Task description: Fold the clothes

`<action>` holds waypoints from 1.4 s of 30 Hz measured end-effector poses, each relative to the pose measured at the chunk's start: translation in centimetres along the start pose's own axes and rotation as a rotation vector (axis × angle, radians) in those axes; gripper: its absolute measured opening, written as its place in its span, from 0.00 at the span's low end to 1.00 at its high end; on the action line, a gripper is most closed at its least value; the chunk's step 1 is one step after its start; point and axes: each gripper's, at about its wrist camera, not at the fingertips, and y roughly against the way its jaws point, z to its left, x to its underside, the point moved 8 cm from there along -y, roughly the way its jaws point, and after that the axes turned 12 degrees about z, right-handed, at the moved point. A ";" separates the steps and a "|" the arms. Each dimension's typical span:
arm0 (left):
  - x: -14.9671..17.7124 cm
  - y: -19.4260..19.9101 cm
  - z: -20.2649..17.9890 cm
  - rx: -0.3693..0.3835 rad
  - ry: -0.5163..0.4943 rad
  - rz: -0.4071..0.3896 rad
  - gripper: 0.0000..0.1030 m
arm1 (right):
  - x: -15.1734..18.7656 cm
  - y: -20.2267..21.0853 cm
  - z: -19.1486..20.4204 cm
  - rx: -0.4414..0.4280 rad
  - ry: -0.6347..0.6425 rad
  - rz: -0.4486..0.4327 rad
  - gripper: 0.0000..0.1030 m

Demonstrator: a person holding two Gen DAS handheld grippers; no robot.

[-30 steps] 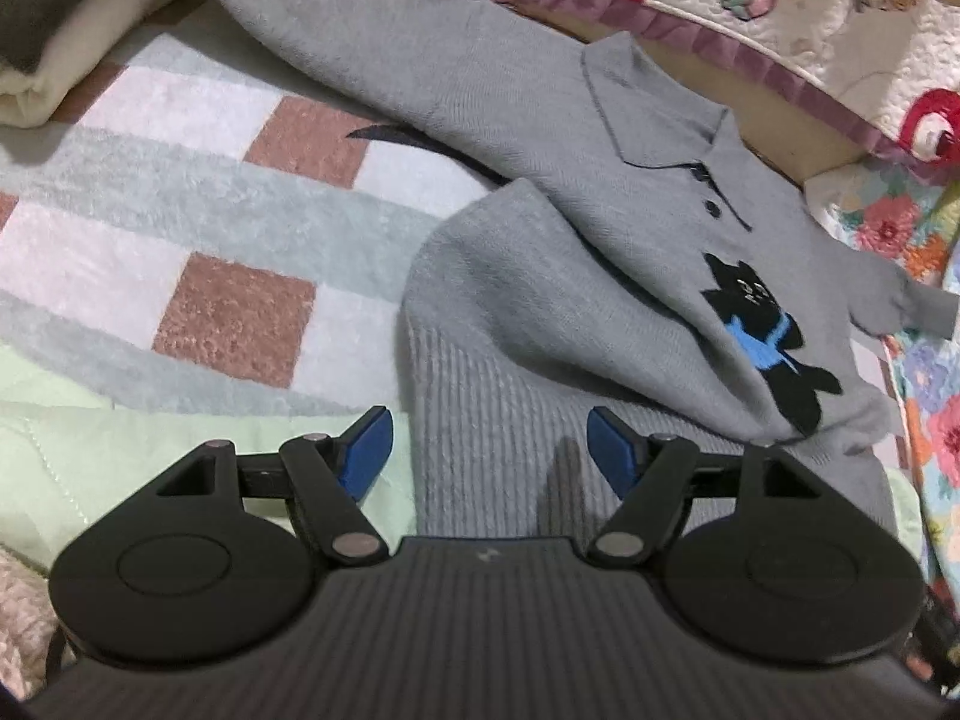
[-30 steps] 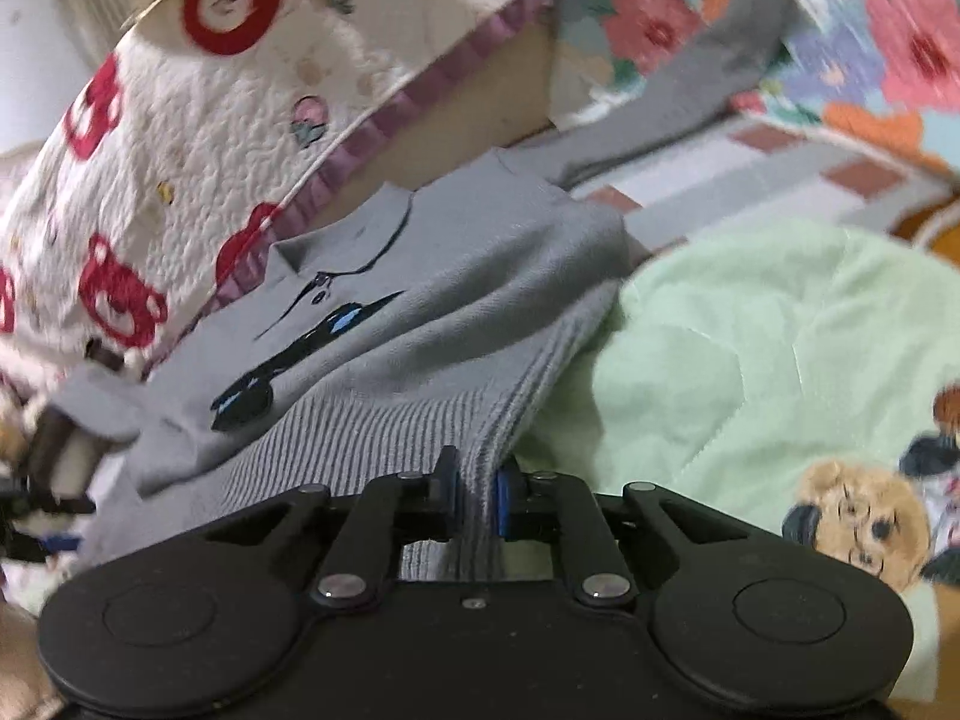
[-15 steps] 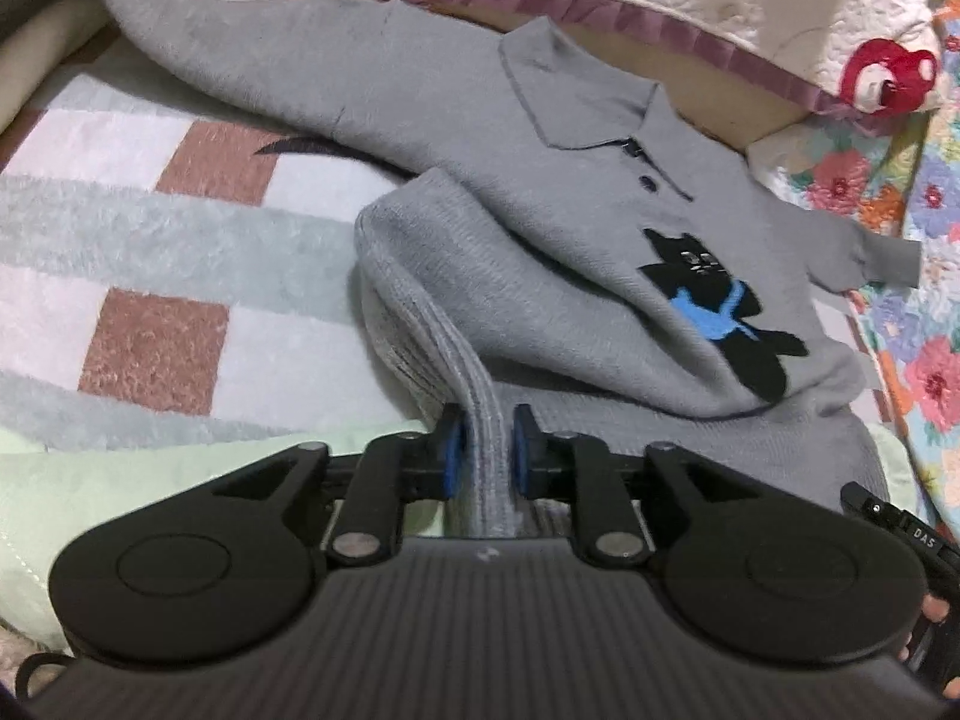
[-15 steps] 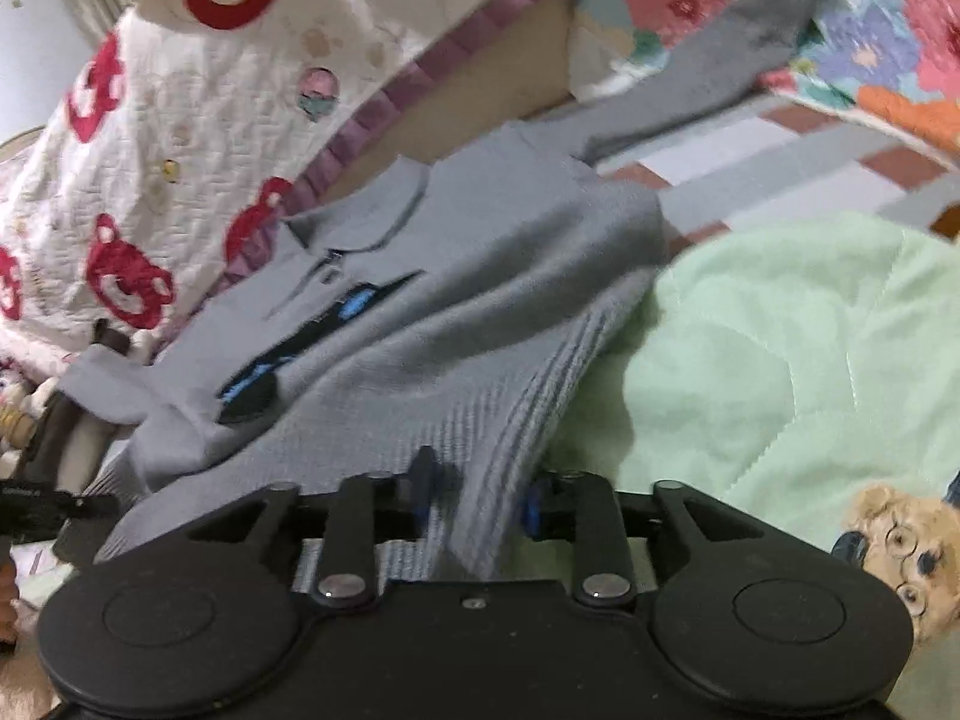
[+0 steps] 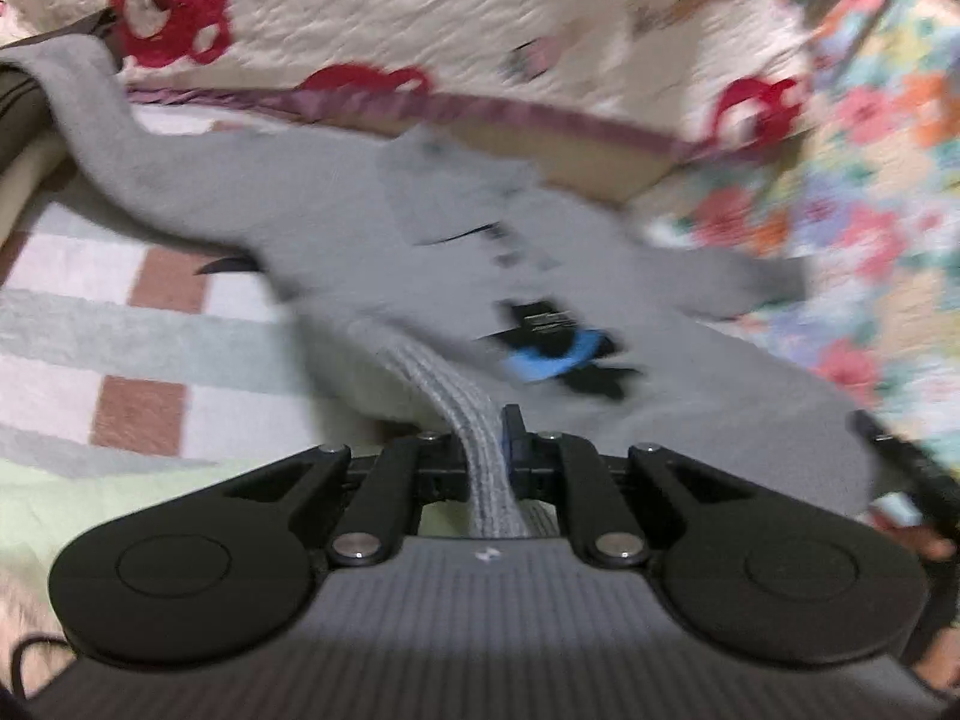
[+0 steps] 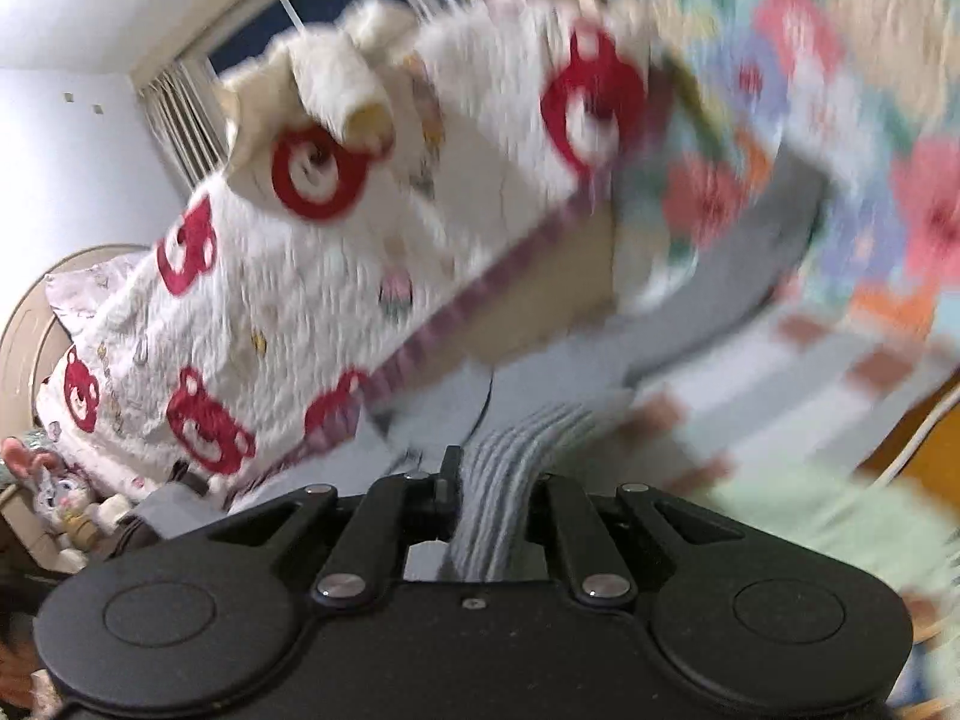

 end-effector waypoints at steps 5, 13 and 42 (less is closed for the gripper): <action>3.5 -2.0 1.0 -0.049 0.039 0.144 0.07 | 1.2 1.1 -0.9 0.097 0.048 0.012 0.10; 6.1 -3.5 1.9 -0.152 0.031 0.185 0.07 | 3.1 3.1 -2.3 0.251 0.124 0.032 0.10; 7.8 -1.8 3.1 -0.232 -0.009 0.301 0.15 | 4.7 8.1 -6.4 0.736 0.230 0.092 0.13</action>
